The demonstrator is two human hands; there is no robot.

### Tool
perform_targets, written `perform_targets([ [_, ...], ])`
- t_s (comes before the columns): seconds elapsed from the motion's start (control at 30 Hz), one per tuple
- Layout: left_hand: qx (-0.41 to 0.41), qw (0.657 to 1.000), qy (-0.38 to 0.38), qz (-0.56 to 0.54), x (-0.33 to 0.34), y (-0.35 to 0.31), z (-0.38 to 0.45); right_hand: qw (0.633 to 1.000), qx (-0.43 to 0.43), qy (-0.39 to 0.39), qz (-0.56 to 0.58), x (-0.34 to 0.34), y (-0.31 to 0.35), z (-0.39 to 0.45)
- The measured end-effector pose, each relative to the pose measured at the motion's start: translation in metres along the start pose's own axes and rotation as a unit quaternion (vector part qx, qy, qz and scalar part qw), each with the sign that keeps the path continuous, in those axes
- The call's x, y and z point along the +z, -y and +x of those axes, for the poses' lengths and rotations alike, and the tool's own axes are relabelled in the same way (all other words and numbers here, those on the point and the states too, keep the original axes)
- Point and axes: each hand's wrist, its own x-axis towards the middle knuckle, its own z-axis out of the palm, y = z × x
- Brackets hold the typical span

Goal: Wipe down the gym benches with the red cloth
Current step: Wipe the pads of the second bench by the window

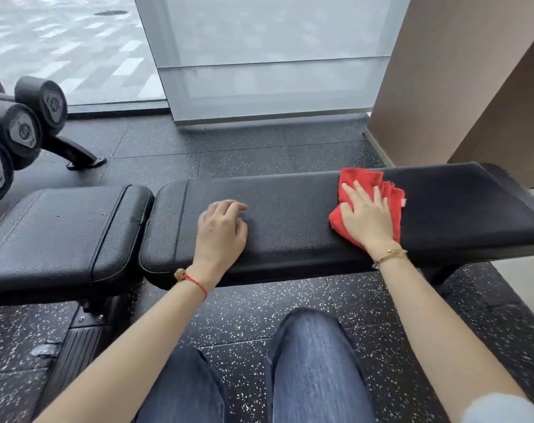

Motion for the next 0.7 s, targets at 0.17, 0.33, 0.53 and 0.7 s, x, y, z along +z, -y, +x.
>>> perform_targets([
  [0.17, 0.038, 0.998, 0.040, -0.009, 0.037, -0.062, 0.015, 0.997, -0.077, 0.019, 0.012, 0.001, -0.005, -0.027],
  [0.33, 0.065, 0.996, 0.062, 0.012, 0.067, -0.112, 0.030, 0.999, -0.040, 0.001, 0.009, -0.015, -0.078, -0.028],
  [0.53, 0.037, 0.995, 0.075, 0.058, 0.093, -0.126, 0.036, 0.990, 0.144, -0.002, -0.010, -0.042, -0.154, 0.044],
  [0.7, 0.038, 0.996, 0.050, 0.062, 0.096, -0.125, 0.037, 0.996, 0.087, 0.024, -0.013, -0.033, -0.121, 0.079],
])
